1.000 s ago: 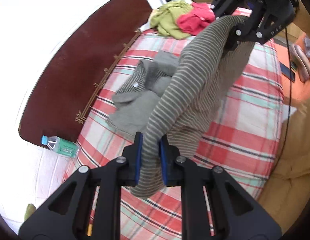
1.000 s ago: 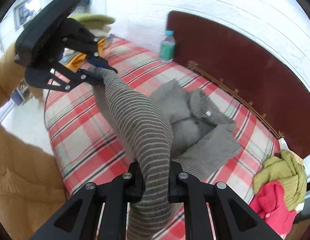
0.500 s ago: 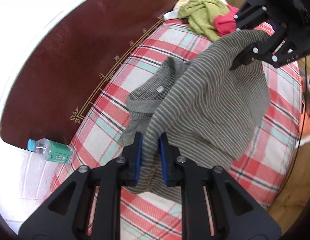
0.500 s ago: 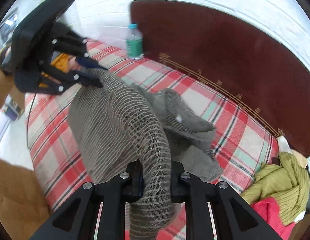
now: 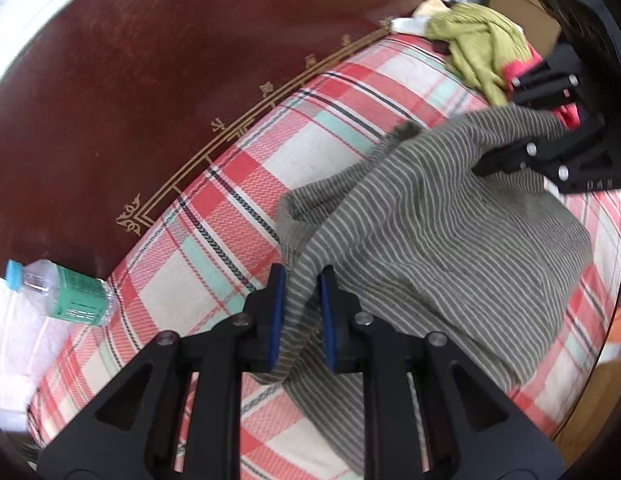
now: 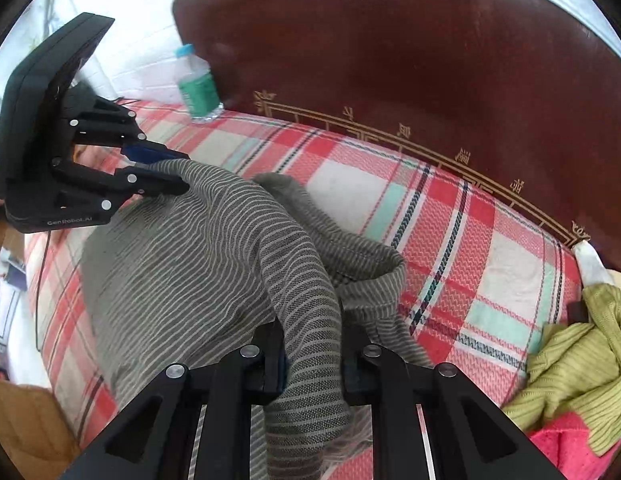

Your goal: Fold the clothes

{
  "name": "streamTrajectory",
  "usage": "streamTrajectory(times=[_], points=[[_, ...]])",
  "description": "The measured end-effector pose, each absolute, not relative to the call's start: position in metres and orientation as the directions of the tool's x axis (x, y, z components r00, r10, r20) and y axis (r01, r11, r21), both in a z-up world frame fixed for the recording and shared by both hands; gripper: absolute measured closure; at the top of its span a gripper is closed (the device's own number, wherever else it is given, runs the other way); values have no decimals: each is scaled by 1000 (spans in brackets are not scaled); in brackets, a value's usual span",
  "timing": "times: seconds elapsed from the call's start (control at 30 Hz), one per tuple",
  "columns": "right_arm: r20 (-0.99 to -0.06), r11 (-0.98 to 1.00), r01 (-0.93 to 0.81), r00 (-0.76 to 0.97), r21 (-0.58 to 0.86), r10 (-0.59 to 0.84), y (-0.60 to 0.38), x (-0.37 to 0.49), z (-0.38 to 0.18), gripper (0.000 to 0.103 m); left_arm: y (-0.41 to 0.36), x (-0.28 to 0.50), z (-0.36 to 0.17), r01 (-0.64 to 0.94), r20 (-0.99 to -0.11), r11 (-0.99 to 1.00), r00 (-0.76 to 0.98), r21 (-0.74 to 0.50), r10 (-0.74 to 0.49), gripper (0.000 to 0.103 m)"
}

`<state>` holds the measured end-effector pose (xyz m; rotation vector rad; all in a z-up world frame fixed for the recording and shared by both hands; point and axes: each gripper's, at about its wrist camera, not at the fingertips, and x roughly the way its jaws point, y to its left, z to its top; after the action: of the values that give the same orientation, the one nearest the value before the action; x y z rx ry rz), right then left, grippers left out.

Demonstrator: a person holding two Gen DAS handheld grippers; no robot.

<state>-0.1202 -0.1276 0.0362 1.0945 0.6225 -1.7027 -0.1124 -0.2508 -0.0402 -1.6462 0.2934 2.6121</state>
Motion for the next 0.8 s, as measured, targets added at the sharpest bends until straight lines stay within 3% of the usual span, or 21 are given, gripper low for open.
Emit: streamTrajectory(times=[0.1, 0.17, 0.23, 0.3, 0.4, 0.57, 0.8], points=[[-886, -403, 910, -108, 94, -450, -129, -126, 29, 87, -261, -119, -45, -66, -890, -993, -453, 93, -53, 75], [-889, -413, 905, -104, 102, -446, -130, -130, 25, 87, -273, -114, -36, 15, -863, -999, -502, 48, -49, 61], [-891, -422, 900, -99, 110, -443, -131, -133, 20, 87, -285, -106, -24, 86, -826, -996, -561, 3, -50, 61], [-893, -432, 894, -95, 117, -439, -131, -137, 16, 87, -286, -86, -2, 90, -764, -995, -644, -32, -33, 57], [-893, -445, 885, -87, 133, -441, -132, -143, 9, 87, -262, -54, 8, -64, -718, -992, -685, -111, 125, 40], [-889, -476, 860, -64, 181, -454, -130, -153, -4, 87, -227, -25, -32, -227, -730, -944, -598, -240, 330, 39], [-879, -541, 806, -55, 241, -473, -121, -167, -19, 85, -227, -33, -81, -163, -769, -953, -563, -255, 302, 38]])
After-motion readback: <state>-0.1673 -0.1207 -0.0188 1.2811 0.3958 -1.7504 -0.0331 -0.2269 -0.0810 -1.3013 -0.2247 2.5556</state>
